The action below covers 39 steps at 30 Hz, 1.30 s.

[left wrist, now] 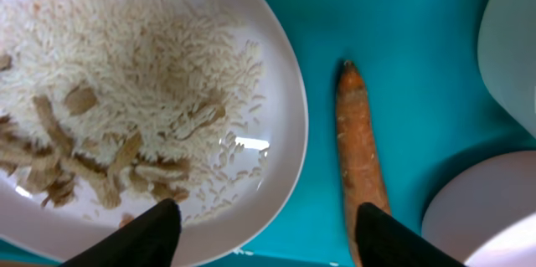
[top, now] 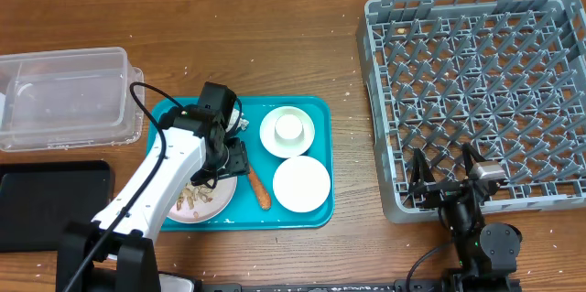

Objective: Sort waste into correct bins and load items into the dishwasher
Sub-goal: 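Lift the plate and carry it left over the black tray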

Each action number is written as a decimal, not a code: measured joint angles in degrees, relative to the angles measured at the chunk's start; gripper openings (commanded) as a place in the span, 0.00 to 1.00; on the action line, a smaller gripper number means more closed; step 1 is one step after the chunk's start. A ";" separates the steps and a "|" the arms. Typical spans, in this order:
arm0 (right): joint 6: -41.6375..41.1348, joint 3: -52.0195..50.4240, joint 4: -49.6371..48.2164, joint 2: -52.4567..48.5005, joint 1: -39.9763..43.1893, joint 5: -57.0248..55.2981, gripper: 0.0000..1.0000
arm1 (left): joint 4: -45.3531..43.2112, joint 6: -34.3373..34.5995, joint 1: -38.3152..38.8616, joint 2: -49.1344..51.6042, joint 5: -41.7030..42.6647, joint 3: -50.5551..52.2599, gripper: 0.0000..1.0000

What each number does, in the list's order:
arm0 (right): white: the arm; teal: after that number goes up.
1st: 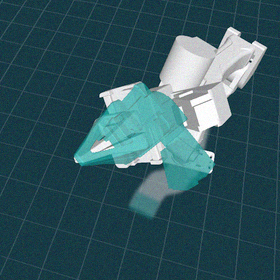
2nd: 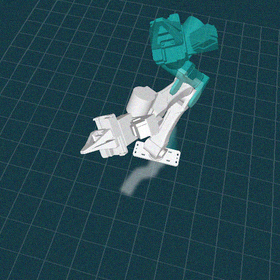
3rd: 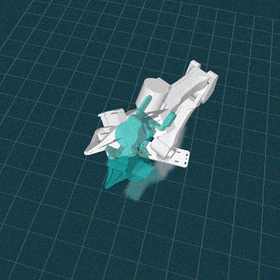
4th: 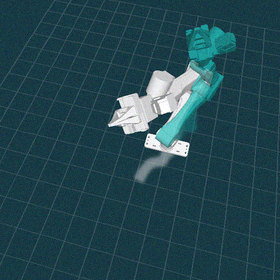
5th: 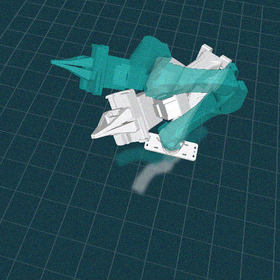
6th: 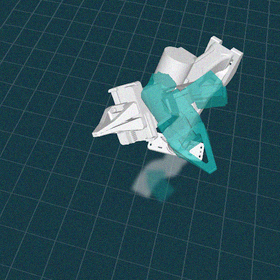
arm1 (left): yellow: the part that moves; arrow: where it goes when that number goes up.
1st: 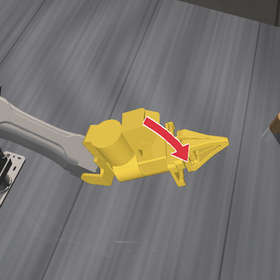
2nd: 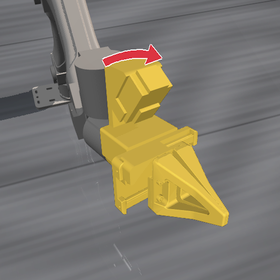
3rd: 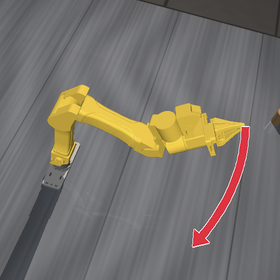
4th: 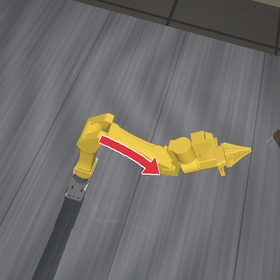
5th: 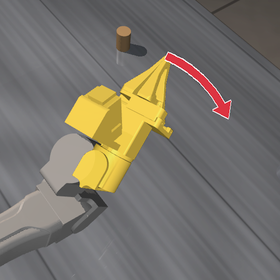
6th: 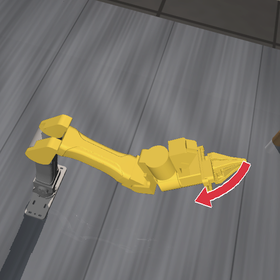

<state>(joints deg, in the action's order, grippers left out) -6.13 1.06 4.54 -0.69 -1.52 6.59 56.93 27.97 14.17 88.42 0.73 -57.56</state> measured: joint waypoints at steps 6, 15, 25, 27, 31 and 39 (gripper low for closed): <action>0.00 0.00 -0.02 0.00 0.00 0.00 1.00 | -4.02 0.66 0.00 0.00 0.11 4.70 0.59; 0.00 0.00 0.00 0.00 0.00 0.00 1.00 | -8.33 0.59 0.90 0.37 0.44 7.34 0.55; -0.02 0.00 -0.02 0.00 0.00 -0.02 1.00 | -10.34 0.44 4.24 6.38 -2.75 7.32 0.36; -0.02 0.00 0.00 0.00 0.00 0.00 1.00 | -10.29 0.33 4.22 6.38 -3.54 7.32 0.29; -0.02 0.00 -0.02 0.00 0.00 0.00 1.00 | -10.36 0.20 4.24 6.38 -3.67 7.28 0.26; -0.02 0.00 -0.02 0.00 0.00 0.00 1.00 | -10.47 -0.11 4.24 6.82 -4.24 6.05 0.04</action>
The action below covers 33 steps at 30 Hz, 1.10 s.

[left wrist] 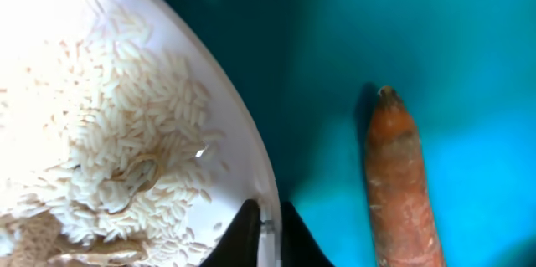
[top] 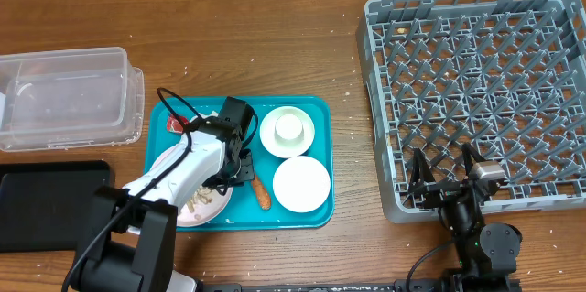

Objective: Sort waste into correct bins and load items into the dishwasher
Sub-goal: 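Lift the plate and carry it left over the black tray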

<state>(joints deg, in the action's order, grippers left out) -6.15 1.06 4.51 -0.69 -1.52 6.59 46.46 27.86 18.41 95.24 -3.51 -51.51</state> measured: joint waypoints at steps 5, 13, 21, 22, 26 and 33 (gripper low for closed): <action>0.02 0.00 0.02 0.00 0.00 0.00 1.00 | 0.24 0.11 0.00 0.02 -0.66 -0.42 0.04; 0.00 0.00 0.00 0.00 0.00 0.00 1.00 | 11.65 0.11 0.04 0.81 -3.74 -7.72 0.04; 0.00 0.00 0.00 0.00 0.00 -0.02 1.00 | 19.41 0.04 -0.57 0.96 -6.69 -17.94 0.04; 0.02 0.00 0.00 0.00 0.00 0.00 1.00 | 19.61 0.04 -0.76 0.96 -6.80 -18.27 0.04; 0.00 0.00 0.00 0.00 0.00 0.00 1.00 | 20.06 0.04 -0.90 0.96 -7.13 -18.36 0.04; 0.00 0.00 0.00 0.00 0.00 0.00 1.00 | 24.41 -0.15 -1.20 1.09 -8.98 -21.90 0.04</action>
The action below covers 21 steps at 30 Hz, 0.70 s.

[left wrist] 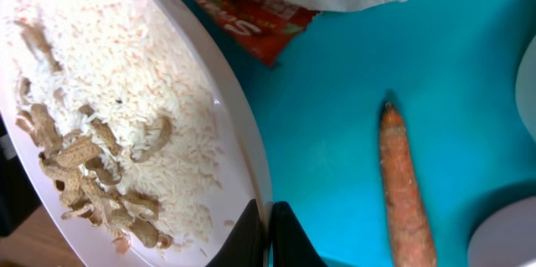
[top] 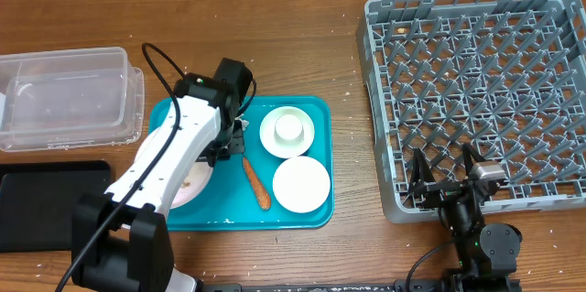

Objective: Sort waste into correct bins and load items into the dishwasher
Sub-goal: 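Lift the plate and carry it left over the black tray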

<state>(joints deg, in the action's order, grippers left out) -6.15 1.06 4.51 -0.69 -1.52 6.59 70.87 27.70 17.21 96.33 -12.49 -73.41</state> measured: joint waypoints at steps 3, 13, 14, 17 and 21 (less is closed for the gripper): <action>0.02 0.00 -0.02 0.00 0.00 0.00 1.00 | 2.47 -0.37 -1.81 0.02 -0.68 -3.96 0.04; 0.00 0.00 0.02 0.00 0.00 -0.02 1.00 | 6.43 -2.19 -13.25 0.07 -1.51 -13.46 0.04; 0.02 0.00 -0.02 0.00 0.00 -0.02 1.00 | 6.29 -2.64 -14.80 0.07 -1.53 -14.08 0.04; 0.00 0.00 -0.02 0.00 -0.02 0.00 1.00 | 5.22 -3.76 -18.62 0.07 -1.49 -14.32 0.04; 0.02 0.00 -0.02 0.00 0.00 0.02 1.00 | 2.16 -5.35 -23.89 0.07 -0.57 -14.34 0.04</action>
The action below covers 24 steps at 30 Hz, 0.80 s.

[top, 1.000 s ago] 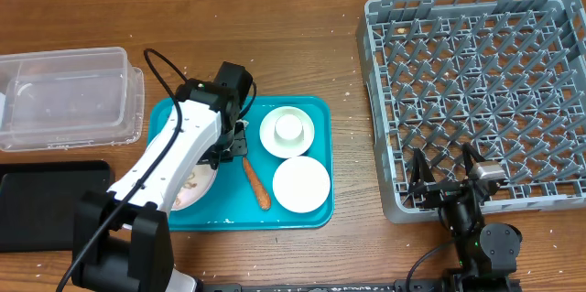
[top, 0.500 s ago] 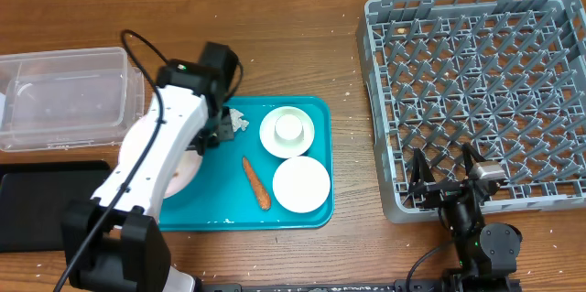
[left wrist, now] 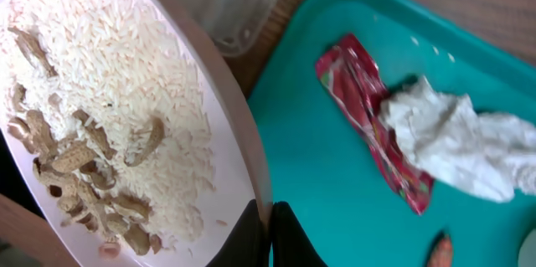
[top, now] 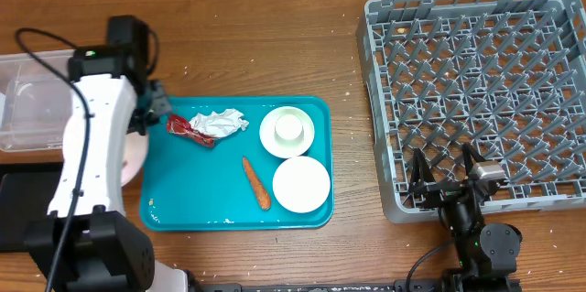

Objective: Sort waste into correct bins and load items into the dishwasher
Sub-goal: 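Lift the plate and carry it left over the black tray, then tilt the plate to dump rice scraps onto the black tray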

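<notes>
A white plate (left wrist: 126, 125) of rice and brown food strips is tilted, and my left gripper (left wrist: 268, 227) is shut on its rim. In the overhead view the plate (top: 136, 156) hangs over the left edge of the teal tray (top: 211, 205), under my left gripper (top: 151, 109). On the tray lie a red wrapper (left wrist: 373, 133), a crumpled white napkin (left wrist: 461, 154), a carrot (top: 256, 182), a white bowl (top: 287, 131) and a white plate (top: 301, 184). The grey dish rack (top: 476, 81) stands at the right. My right gripper (top: 446, 173) rests open at its front edge.
A clear plastic bin (top: 59, 100) stands left of the tray, and its corner (left wrist: 226, 7) shows just beyond the held plate. A black bin (top: 27, 205) sits at the front left. Crumbs dot the wooden table.
My left gripper has moved left with the plate, from over the tray's left part to past its left edge, beside the clear bin. The wrapper and napkin now show uncovered from overhead.
My left gripper stood open astride the rim of the rice plate on the tray. Then it was shut on that rim. Later the plate was raised and tilted over the tray. Now it hangs off the tray's left edge. The right arm has stayed still.
</notes>
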Each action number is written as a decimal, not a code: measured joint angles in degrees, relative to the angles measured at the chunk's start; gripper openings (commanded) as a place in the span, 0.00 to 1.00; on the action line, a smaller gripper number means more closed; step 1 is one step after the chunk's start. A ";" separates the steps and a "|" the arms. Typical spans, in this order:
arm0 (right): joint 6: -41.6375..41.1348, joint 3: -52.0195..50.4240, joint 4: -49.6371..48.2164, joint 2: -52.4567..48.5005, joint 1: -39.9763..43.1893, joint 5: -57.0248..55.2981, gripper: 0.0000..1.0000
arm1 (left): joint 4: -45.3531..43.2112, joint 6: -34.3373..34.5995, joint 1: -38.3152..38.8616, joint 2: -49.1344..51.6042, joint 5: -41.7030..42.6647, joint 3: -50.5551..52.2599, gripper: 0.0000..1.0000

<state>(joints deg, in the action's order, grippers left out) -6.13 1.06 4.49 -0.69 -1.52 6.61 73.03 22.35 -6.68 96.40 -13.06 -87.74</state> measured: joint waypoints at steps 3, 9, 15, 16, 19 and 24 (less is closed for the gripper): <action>-0.02 0.00 0.02 0.00 0.00 -0.02 1.00 | -2.93 -2.12 -5.62 0.00 3.04 -0.02 0.04; 0.00 0.00 0.00 0.00 0.00 -0.02 1.00 | -5.84 -4.57 -13.64 0.00 6.47 -0.04 0.04; -0.02 0.00 0.04 0.00 0.00 0.00 1.00 | -8.83 -5.64 -20.55 0.00 10.78 -0.04 0.04; -0.02 0.00 0.04 0.00 0.00 -0.02 1.00 | -9.70 -5.92 -22.23 0.00 11.98 -0.04 0.04; 0.00 0.00 0.02 0.00 0.00 -0.02 1.00 | -11.56 -6.32 -25.86 0.00 15.02 -0.04 0.04; -0.02 0.00 0.04 0.00 0.00 -0.02 1.00 | -12.24 -6.49 -32.57 0.00 20.92 1.31 0.04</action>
<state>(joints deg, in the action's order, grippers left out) -6.15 1.06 4.54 -0.69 -1.52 6.59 60.80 15.86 -39.24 96.40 7.86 -86.43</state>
